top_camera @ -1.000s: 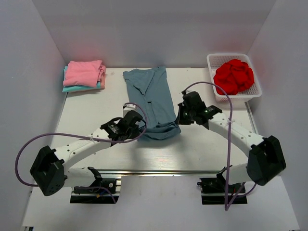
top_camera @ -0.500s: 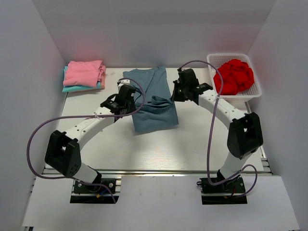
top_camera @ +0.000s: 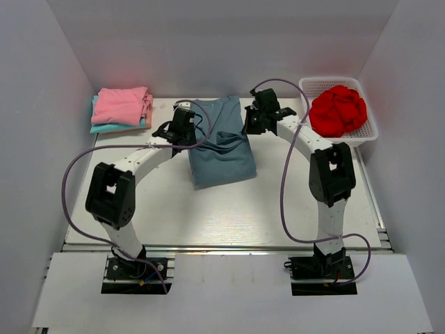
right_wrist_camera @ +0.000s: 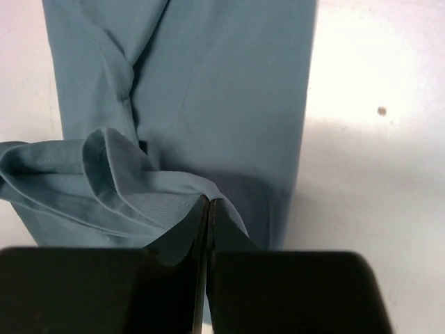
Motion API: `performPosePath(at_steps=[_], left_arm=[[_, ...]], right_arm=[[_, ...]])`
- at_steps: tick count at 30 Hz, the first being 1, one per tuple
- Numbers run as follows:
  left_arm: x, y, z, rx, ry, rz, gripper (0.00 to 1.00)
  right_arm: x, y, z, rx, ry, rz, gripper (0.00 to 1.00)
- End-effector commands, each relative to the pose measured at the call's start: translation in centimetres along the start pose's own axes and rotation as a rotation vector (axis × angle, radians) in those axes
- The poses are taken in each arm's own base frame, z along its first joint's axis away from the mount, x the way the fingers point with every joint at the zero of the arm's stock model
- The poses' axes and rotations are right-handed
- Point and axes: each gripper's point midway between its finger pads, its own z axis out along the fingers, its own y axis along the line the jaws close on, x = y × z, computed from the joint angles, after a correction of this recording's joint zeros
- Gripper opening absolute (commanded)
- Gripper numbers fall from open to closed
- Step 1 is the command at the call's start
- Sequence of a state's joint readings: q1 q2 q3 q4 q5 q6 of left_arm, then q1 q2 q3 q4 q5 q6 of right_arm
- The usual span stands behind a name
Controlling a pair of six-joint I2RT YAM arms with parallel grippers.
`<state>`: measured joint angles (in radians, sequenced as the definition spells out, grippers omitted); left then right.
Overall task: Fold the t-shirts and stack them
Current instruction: Fold the folded rectangular tshirt in 1/3 of the way, then grab one side of the 2/3 rectangular tshirt with both arms
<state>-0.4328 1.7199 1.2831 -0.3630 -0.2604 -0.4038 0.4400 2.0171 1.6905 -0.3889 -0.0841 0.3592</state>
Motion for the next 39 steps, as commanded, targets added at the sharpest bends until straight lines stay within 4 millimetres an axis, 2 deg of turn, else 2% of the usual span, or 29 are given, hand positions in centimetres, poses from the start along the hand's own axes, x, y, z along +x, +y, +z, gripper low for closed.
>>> performPosePath(at_steps=[1, 3, 4, 6, 7, 8, 9, 10, 11, 12, 13, 14, 15, 17, 18, 19, 20, 21, 22, 23, 24, 25, 26, 27, 28, 31, 32, 35, 39], left_arm=[[-2.1, -0.4, 1.4, 0.019, -0.027, 0.005, 0.00], [-2.5, 0.4, 2.4, -0.001, -0.023, -0.017, 0.00], [-1.4, 0.6, 3.2, -0.016, 0.015, -0.017, 0.00], [-1.7, 1.7, 3.9, -0.041, 0.026, -0.031, 0.00], [-1.4, 1.7, 4.1, -0.045, 0.034, -0.041, 0.00], [-1.8, 2.2, 4.8, -0.055, 0.033, -0.050, 0.06], [-1.8, 2.8, 5.1, -0.070, 0.045, -0.056, 0.22], [-1.9, 2.6, 5.3, -0.063, 0.051, -0.056, 0.74], [-3.1, 2.9, 5.3, -0.070, 0.047, -0.065, 0.92], [-3.1, 3.3, 5.9, -0.084, 0.064, -0.067, 0.96], [-4.7, 2.8, 5.6, -0.075, 0.040, -0.072, 0.99], [-4.4, 3.1, 5.1, -0.094, 0.066, -0.066, 0.99], [-5.0, 3.5, 4.6, -0.099, 0.059, -0.073, 0.99], [-4.8, 3.4, 3.7, -0.079, 0.056, -0.085, 0.99], [-4.6, 3.2, 3.1, -0.059, 0.051, -0.088, 0.99], [-2.6, 3.3, 2.8, -0.035, 0.088, -0.085, 0.99], [-3.7, 2.9, 1.1, 0.005, 0.038, -0.085, 0.99], [-3.3, 2.7, 0.4, 0.031, 0.036, -0.087, 0.99], [-1.0, 2.4, 0.2, 0.057, 0.078, -0.066, 0.99], [-0.4, 1.7, -0.5, 0.086, 0.083, -0.057, 0.99], [-0.8, 1.2, -1.6, 0.127, 0.058, -0.053, 0.99], [1.4, 0.2, -1.9, 0.191, 0.109, -0.045, 0.99], [2.0, -0.3, -2.2, 0.235, 0.120, -0.046, 0.99], [2.5, -0.8, -2.3, 0.273, 0.123, -0.047, 0.99], [4.3, -1.4, -2.8, 0.316, 0.162, -0.039, 0.99], [7.6, -0.8, -2.9, 0.308, 0.232, -0.031, 0.99], [8.1, -1.0, -3.1, 0.312, 0.237, -0.025, 0.99], [10.4, -1.1, -3.3, 0.312, 0.284, -0.006, 0.98], [13.3, -1.5, -3.1, 0.316, 0.351, 0.011, 0.90]], right_arm=[[-2.7, -0.2, 1.6, -0.033, -0.057, -0.060, 0.00], [-3.4, 0.0, 2.6, -0.048, -0.064, -0.060, 0.00], [-3.6, -0.4, 2.9, -0.054, -0.061, -0.058, 0.00], [-4.1, -1.0, 4.3, -0.065, -0.066, -0.045, 0.00], [-4.4, -0.9, 4.5, -0.080, -0.069, -0.047, 0.03], [-4.8, -0.5, 5.4, -0.111, -0.079, -0.044, 0.17], [-5.3, -0.7, 5.5, -0.123, -0.089, -0.041, 0.25], [-5.3, -0.5, 6.1, -0.144, -0.087, -0.043, 0.33], [-6.8, -0.3, 5.9, -0.152, -0.119, -0.041, 0.41], [-7.3, -0.4, 5.9, -0.159, -0.129, -0.040, 0.49], [-7.9, -0.3, 5.7, -0.166, -0.137, -0.047, 0.62], [-8.1, 0.1, 5.3, -0.188, -0.136, -0.054, 0.67], [-8.8, 0.9, 3.8, -0.216, -0.154, -0.082, 0.73], [-7.0, 1.2, 3.5, -0.223, -0.116, -0.116, 0.90], [-5.7, 1.2, 2.0, -0.227, -0.100, -0.122, 0.90], [-4.9, 1.3, 1.6, -0.237, -0.087, -0.133, 0.90], [-4.2, 2.2, 1.0, -0.285, -0.082, -0.141, 0.90], [-1.9, 2.0, -0.2, -0.293, -0.048, -0.136, 0.90], [-1.7, 2.4, -0.6, -0.313, -0.060, -0.140, 0.90], [-1.5, 3.3, -1.8, -0.341, -0.065, -0.151, 0.90], [-0.1, 3.2, -2.4, -0.347, -0.041, -0.133, 0.90], [1.0, 3.3, -2.8, -0.349, -0.035, -0.132, 0.90], [3.0, 2.7, -2.6, -0.335, -0.001, -0.117, 0.90], [3.3, 2.5, -2.7, -0.330, -0.008, -0.099, 0.90], [5.4, 1.9, -3.4, -0.310, 0.016, -0.082, 0.90], [6.5, 0.4, -4.1, -0.232, 0.015, -0.053, 0.90], [8.5, -0.8, -3.9, -0.202, 0.056, -0.032, 0.90], [11.3, -2.4, -3.5, -0.144, 0.115, 0.006, 0.90], [13.6, -3.2, -2.5, -0.124, 0.178, 0.056, 0.90]])
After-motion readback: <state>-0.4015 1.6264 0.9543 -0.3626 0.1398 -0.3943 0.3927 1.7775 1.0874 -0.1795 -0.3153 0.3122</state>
